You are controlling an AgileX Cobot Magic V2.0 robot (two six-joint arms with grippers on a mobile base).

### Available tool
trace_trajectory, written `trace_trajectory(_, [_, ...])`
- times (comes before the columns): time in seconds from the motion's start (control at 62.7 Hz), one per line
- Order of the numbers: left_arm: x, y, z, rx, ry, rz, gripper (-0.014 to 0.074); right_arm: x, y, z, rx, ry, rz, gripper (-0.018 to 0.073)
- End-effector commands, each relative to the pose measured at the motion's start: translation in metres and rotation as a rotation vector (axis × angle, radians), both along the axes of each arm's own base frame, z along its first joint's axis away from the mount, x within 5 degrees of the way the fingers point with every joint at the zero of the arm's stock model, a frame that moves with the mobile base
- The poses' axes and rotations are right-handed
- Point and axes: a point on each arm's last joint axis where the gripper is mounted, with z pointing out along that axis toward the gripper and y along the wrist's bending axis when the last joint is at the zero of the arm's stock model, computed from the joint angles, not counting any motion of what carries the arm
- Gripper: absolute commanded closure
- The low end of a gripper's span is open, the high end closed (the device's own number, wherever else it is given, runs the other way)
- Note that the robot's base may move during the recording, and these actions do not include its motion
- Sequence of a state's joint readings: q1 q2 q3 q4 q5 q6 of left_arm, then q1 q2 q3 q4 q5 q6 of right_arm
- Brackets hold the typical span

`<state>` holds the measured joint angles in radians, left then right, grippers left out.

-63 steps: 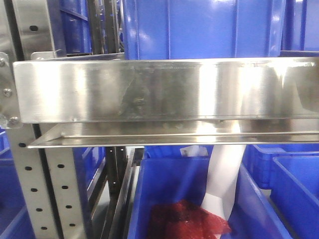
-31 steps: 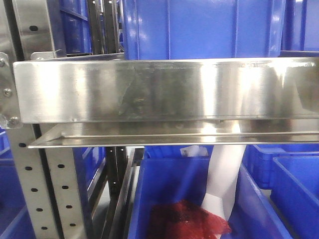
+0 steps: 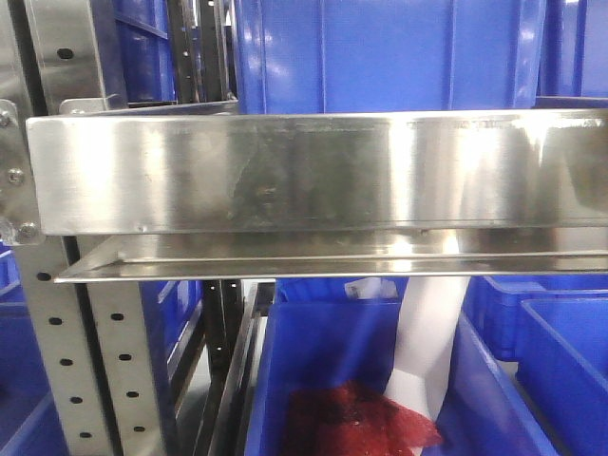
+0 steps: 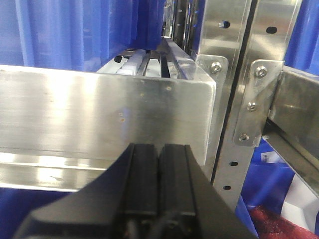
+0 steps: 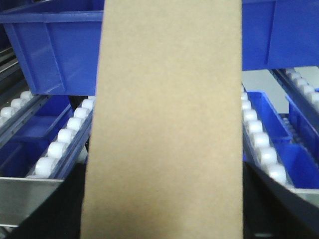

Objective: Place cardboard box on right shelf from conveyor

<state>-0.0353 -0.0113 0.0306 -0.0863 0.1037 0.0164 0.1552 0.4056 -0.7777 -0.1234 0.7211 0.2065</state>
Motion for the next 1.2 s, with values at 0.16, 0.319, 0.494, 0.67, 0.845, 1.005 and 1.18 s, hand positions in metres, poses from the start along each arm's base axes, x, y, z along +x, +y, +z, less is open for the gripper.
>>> trace_trajectory(0.16, [-0.001,0.001,0.010,-0.014,-0.103,0.009,0.0715,0.053,0.011,0.048,-0.212,-0.100,0.077,0.0330])
trace_trajectory(0.319, [-0.001,0.001,0.010,-0.014,-0.103,0.009,0.0715,0.097,0.034,0.072,-0.483,-0.101,0.232,0.0330])
trace_trajectory(0.494, [-0.001,0.001,0.010,-0.014,-0.103,0.009,0.0715,0.131,0.066,0.081,-0.799,-0.135,0.409,0.0330])
trace_trajectory(0.67, [-0.001,0.001,0.010,-0.014,-0.103,0.009,0.0715,0.163,0.088,0.067,-1.059,-0.159,0.522,0.0330])
trace_trajectory(0.845, [-0.001,0.001,0.010,-0.014,-0.103,0.009,0.0715,0.193,0.103,0.046,-1.245,-0.159,0.605,0.0330])
trace_trajectory(1.005, [-0.001,0.001,0.010,-0.014,-0.103,0.009,0.0715,0.214,0.113,0.029,-1.299,-0.160,0.642,0.0330])
trace_trajectory(1.18, [-0.001,0.001,0.010,-0.014,-0.103,0.009,0.0715,0.229,0.122,0.018,-1.293,-0.183,0.645,0.0330])
